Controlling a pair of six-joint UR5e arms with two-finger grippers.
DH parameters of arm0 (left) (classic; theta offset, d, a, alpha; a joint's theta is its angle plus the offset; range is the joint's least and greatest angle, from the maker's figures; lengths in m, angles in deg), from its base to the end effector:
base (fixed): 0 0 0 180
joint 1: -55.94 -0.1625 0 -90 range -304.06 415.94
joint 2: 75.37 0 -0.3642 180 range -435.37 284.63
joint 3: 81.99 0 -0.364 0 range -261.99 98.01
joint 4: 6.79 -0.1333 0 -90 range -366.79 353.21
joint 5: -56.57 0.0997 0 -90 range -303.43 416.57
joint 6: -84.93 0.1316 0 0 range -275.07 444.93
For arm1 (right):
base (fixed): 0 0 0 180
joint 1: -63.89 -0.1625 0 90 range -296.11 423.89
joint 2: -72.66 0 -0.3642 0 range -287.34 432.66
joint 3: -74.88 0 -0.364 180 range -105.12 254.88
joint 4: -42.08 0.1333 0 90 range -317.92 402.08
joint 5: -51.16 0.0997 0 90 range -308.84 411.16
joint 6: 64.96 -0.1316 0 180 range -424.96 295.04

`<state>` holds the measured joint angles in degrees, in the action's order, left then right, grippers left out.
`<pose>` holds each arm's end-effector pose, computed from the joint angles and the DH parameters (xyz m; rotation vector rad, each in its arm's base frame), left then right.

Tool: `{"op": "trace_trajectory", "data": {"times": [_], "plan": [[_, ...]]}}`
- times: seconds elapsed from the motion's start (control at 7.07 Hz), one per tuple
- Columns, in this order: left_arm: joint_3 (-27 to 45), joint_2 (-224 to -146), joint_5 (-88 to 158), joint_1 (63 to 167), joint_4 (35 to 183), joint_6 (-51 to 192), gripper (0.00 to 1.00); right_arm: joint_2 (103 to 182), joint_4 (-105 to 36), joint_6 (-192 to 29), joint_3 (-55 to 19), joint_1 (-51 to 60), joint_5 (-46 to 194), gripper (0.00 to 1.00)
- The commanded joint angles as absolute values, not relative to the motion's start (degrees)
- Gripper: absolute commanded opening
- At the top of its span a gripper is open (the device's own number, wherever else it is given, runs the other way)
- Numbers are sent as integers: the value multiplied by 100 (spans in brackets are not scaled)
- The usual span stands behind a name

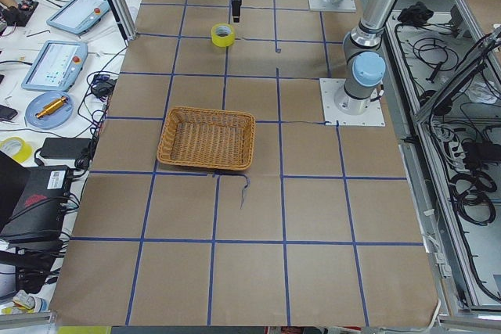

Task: Transfer tape with both arms
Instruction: 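Move the left gripper toward the tape roll while the right gripper withdraws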

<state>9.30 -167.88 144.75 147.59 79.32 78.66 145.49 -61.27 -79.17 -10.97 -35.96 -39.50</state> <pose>-0.1512 -0.4749 0.3709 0.1253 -3.1073 -0.0010 0.2261 -0.5318 0.2974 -0.1192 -3.1292 0.0126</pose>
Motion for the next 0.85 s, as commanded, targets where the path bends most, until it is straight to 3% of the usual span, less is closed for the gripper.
{"op": "trace_trajectory", "data": {"times": [0.0,0.71], "plan": [[968,-17501,14420,15258,7453,6443,100,15209,-5139,-6554,-1099,-2877,-3963,100],[1021,-19461,14033,16420,5213,3301,100,15756,-4625,-6022,-1134,-2584,-3955,100]]}}
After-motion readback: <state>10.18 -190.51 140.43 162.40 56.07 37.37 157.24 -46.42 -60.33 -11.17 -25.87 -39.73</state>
